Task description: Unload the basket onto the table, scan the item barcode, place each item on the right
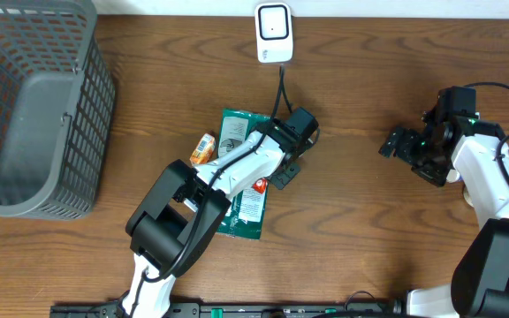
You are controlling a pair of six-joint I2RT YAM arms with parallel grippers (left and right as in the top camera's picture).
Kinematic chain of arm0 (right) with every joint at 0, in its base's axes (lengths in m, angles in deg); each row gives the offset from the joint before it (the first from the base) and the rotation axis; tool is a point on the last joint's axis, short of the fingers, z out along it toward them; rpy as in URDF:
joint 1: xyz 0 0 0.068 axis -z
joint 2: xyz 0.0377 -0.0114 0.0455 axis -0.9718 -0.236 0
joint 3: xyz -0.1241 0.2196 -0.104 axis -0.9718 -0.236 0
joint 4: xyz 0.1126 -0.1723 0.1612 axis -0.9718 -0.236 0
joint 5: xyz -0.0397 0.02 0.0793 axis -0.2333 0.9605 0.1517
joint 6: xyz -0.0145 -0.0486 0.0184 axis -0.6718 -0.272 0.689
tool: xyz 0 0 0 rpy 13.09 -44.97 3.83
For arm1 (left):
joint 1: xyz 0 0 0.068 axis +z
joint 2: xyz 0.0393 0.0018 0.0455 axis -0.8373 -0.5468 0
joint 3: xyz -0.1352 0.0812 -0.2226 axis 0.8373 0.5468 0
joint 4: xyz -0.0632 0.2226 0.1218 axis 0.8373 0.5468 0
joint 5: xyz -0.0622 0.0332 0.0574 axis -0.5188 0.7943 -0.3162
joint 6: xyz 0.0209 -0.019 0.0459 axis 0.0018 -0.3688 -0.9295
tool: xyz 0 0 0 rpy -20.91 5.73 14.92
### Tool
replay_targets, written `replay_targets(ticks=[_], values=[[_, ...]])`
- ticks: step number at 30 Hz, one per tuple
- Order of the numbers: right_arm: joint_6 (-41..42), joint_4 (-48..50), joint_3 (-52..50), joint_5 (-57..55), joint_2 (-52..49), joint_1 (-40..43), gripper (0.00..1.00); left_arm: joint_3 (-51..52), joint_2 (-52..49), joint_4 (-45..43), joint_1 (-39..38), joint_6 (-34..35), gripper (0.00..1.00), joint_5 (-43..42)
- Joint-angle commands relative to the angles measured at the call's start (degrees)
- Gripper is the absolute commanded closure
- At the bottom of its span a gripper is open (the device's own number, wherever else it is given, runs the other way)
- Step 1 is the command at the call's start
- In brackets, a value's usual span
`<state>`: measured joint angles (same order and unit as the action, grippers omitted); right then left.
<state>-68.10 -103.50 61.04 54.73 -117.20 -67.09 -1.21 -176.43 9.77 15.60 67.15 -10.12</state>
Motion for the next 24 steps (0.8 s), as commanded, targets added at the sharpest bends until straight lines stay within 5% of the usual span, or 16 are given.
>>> replay_targets(ticks=[1,15,24], values=[[-0.70,0.00,-0.28,-0.52,1.20,0.07,0.01,0.48,-0.66,0.50,0.09,0.66,0.93,-2.27],[-0.70,-0.02,-0.28,-0.52,1.20,0.07,0.01,-1.36,14.49,2.82,0.87,5.92,0.93,-8.96],[-0.70,0.00,-0.28,-0.52,1.20,0.07,0.01,-9.09,16.44,9.68,10.56,4.76,0.93,-20.94]])
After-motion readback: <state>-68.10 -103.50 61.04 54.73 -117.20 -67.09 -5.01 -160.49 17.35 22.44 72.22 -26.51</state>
